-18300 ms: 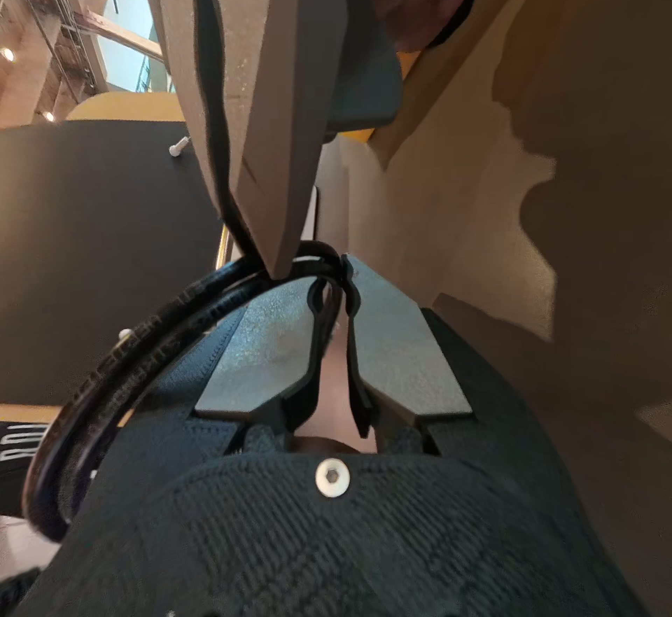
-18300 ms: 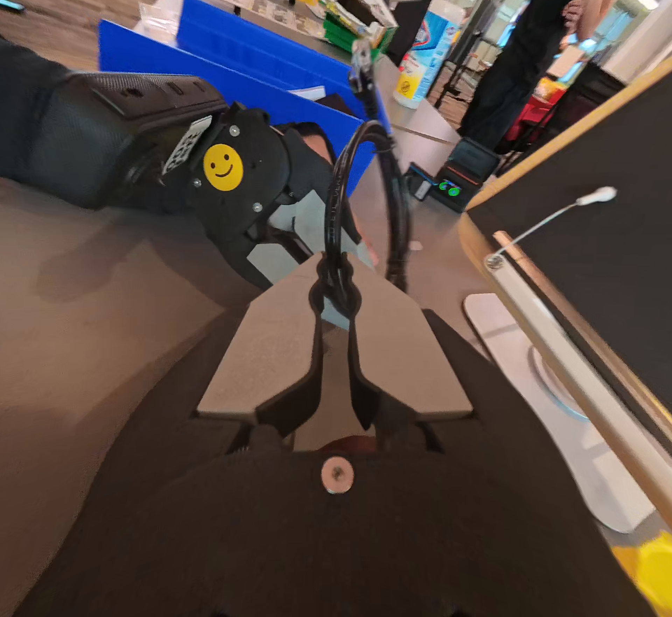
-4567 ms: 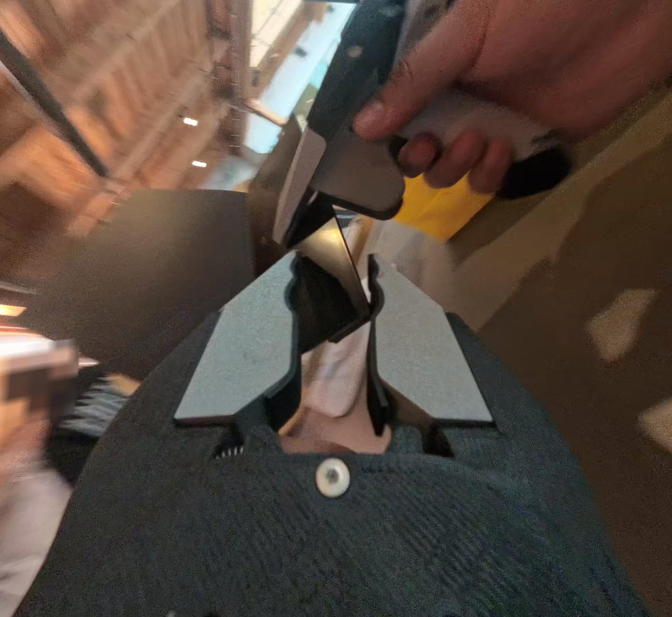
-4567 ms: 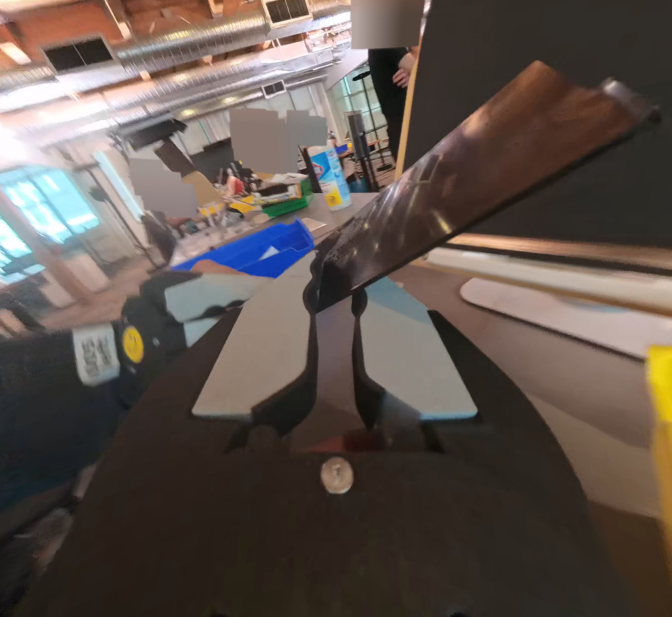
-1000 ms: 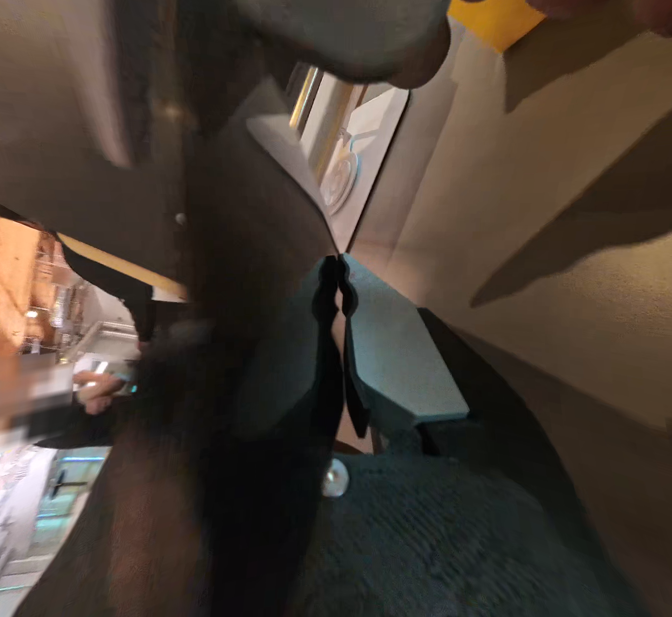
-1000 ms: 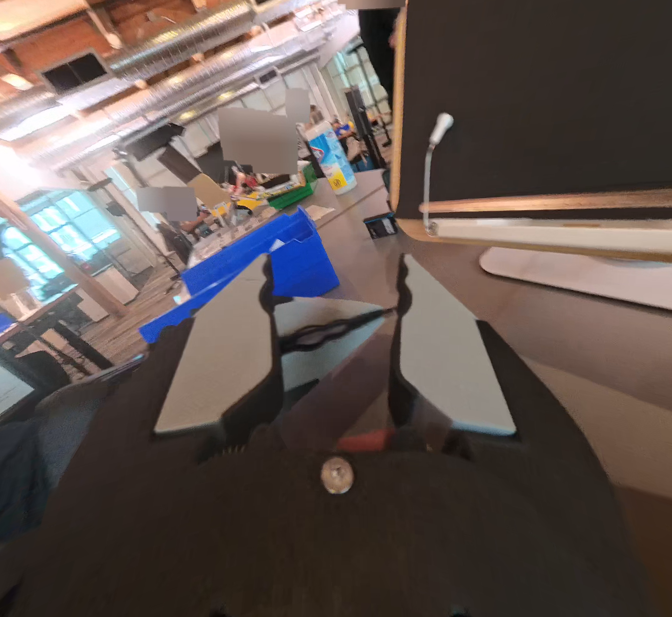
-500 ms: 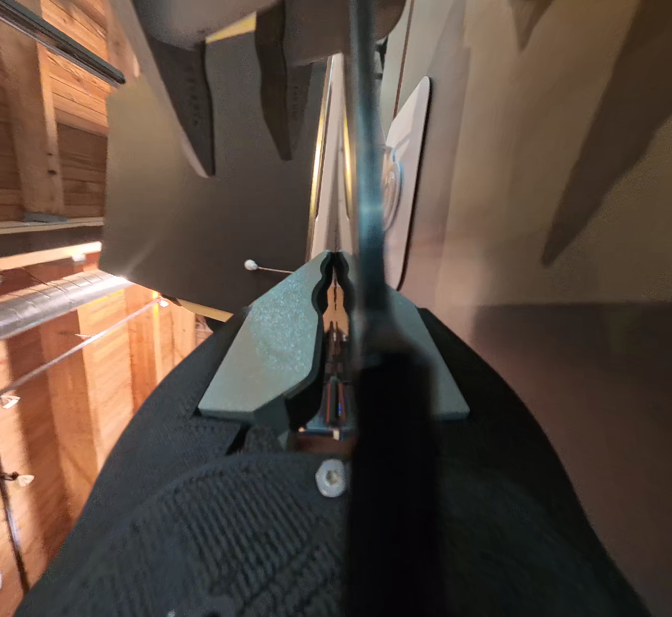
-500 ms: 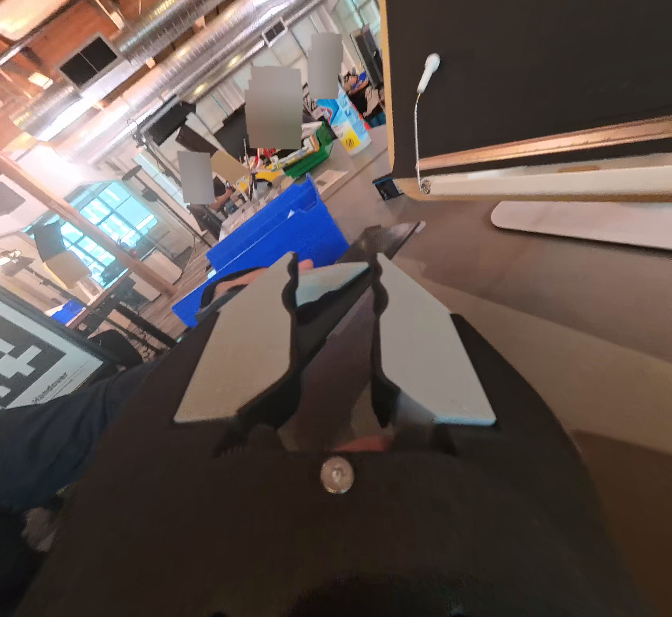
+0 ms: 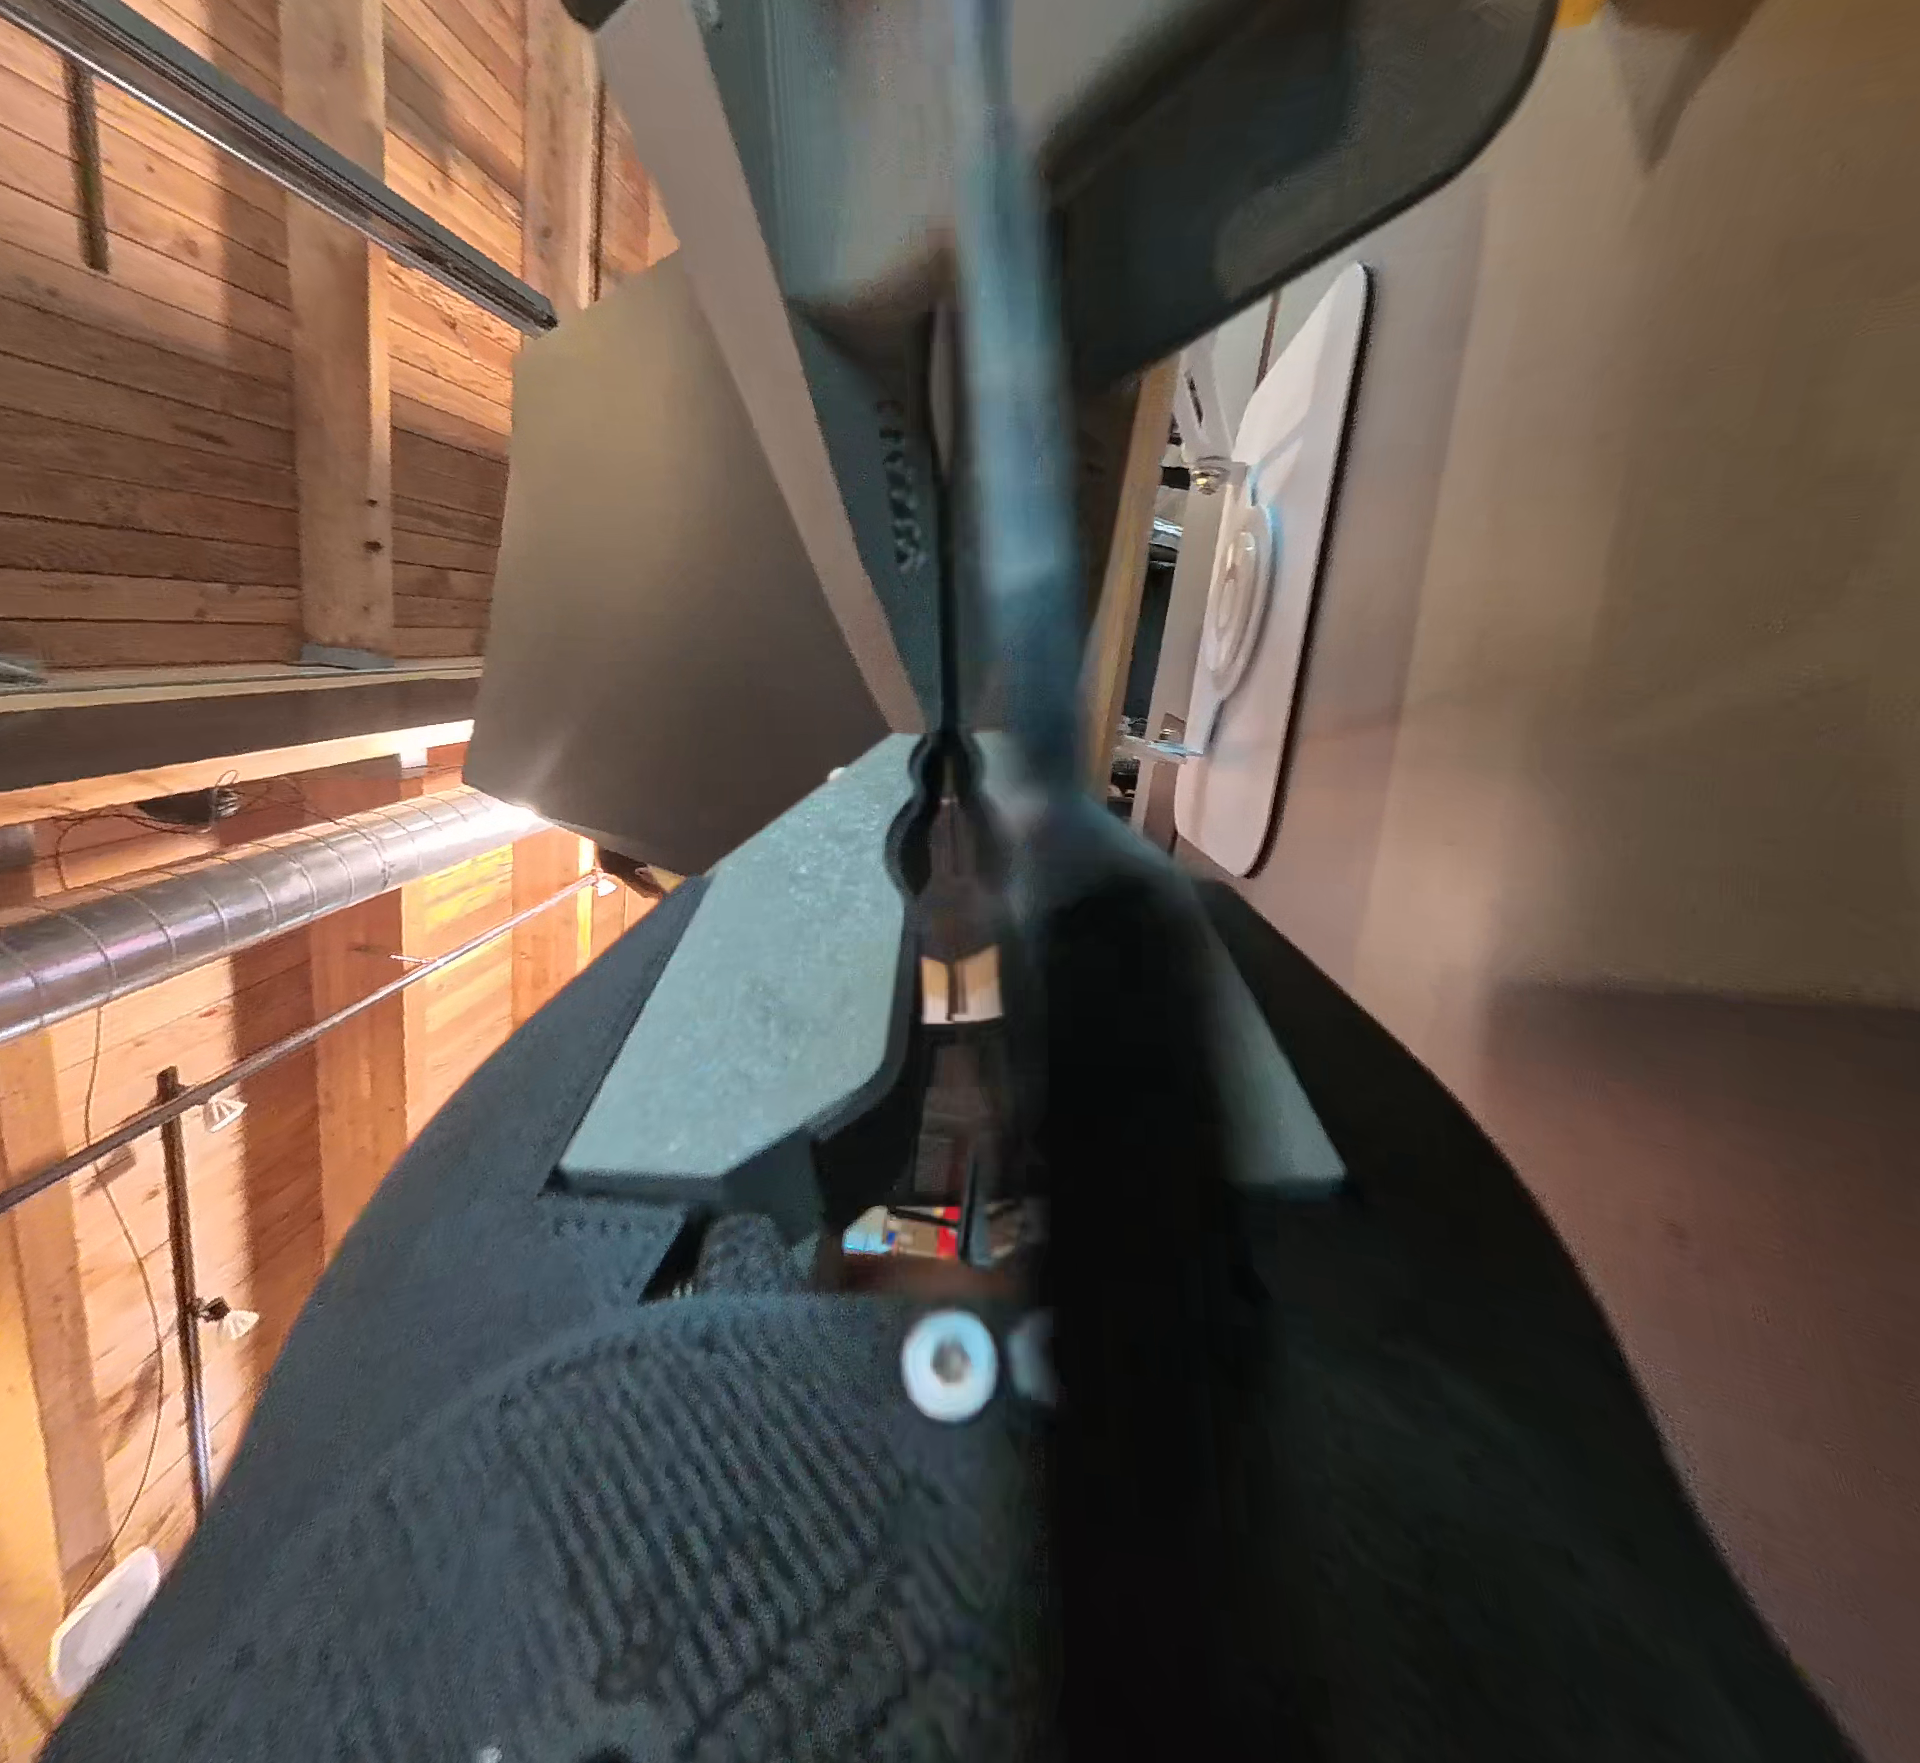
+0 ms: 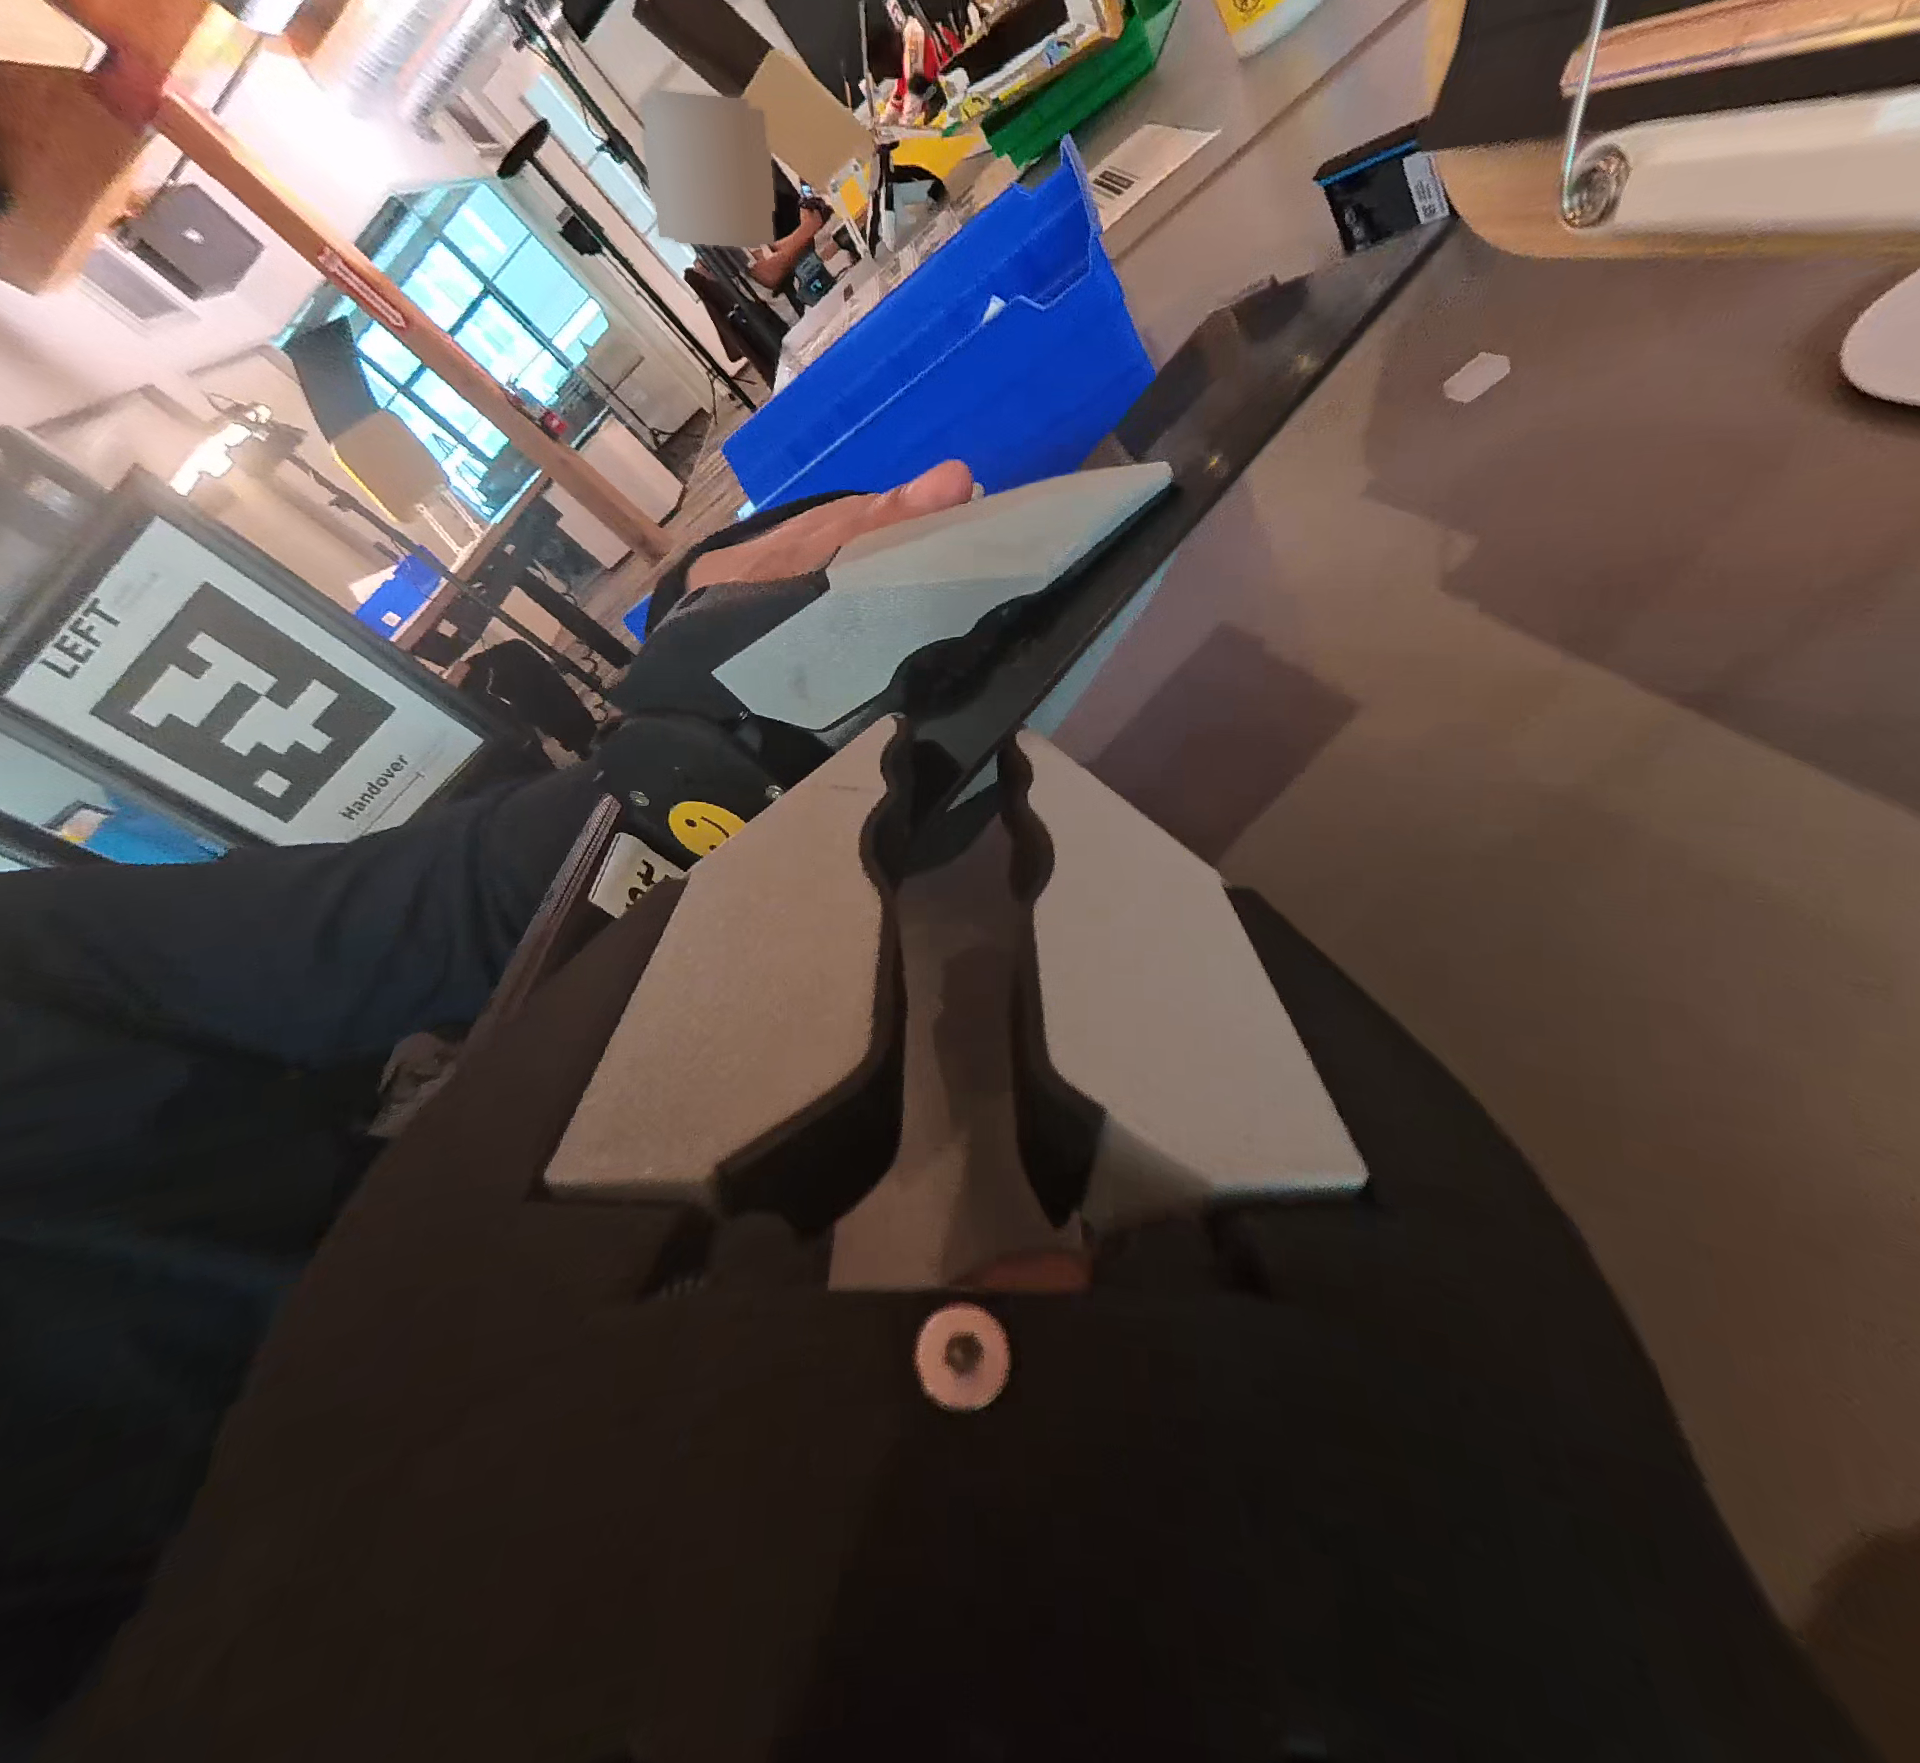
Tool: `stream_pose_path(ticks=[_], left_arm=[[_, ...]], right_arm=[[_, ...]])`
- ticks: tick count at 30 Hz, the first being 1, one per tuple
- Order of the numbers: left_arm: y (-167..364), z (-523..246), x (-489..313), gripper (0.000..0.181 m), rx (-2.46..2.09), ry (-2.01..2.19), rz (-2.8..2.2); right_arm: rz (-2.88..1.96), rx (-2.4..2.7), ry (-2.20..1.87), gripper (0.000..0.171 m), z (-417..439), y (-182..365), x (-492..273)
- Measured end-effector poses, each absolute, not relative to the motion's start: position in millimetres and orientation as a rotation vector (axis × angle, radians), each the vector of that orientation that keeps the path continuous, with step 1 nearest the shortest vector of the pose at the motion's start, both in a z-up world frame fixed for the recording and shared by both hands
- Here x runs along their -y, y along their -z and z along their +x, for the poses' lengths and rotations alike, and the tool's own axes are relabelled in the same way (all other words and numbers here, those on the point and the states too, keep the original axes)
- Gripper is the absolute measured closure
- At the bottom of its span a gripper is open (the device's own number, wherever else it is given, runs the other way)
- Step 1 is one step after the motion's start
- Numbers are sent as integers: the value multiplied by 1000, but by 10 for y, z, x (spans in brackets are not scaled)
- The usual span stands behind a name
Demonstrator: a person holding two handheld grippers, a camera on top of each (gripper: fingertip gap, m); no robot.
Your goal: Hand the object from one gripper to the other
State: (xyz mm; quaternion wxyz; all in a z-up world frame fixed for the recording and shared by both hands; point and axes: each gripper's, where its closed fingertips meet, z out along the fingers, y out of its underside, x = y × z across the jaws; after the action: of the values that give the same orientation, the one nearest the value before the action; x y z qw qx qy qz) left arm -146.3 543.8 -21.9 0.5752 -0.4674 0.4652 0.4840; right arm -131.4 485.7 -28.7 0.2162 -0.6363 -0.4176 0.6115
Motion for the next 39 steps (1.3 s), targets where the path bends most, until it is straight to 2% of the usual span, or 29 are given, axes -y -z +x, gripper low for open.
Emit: stream_pose_path(ticks=[5,8,15,19,23,27,30,37,38,39], left_arm=[[197,-1612,-5459,129,-1006,-1075,-1175],[212,-1709,-5429,130,-961,-884,-1268],[273,-1723,-5214,132,-790,-1,-1534],[0,-1622,-5081,130,-592,530,-1509],[-210,-1564,-4936,181,-542,737,-1392],[-280,-1586,-4886,181,-495,892,-1370],[-253,-1591,-4875,155,-508,942,-1391],[-224,-1505,-4838,166,-532,955,-1393],[-214,-1500,-4831,162,-539,964,-1399],[-217,-1479,-4797,149,-559,992,-1393]], right_arm=[[-1697,1110,-1623,169,-1231,152,-4981],[-1702,1089,-1532,171,-1167,161,-5092],[-1513,1055,-1475,171,-1081,-145,-5126],[-1406,1130,-1541,171,-1118,-244,-4926],[-1367,1219,-1581,171,-1207,-213,-4738],[-1339,1212,-1594,171,-1205,-249,-4722],[-1312,1149,-1652,171,-1131,-350,-4771],[-1300,1134,-1638,171,-1111,-381,-4794],[-1290,1123,-1627,171,-1094,-406,-4809],[-1281,1105,-1626,171,-1073,-434,-4829]])
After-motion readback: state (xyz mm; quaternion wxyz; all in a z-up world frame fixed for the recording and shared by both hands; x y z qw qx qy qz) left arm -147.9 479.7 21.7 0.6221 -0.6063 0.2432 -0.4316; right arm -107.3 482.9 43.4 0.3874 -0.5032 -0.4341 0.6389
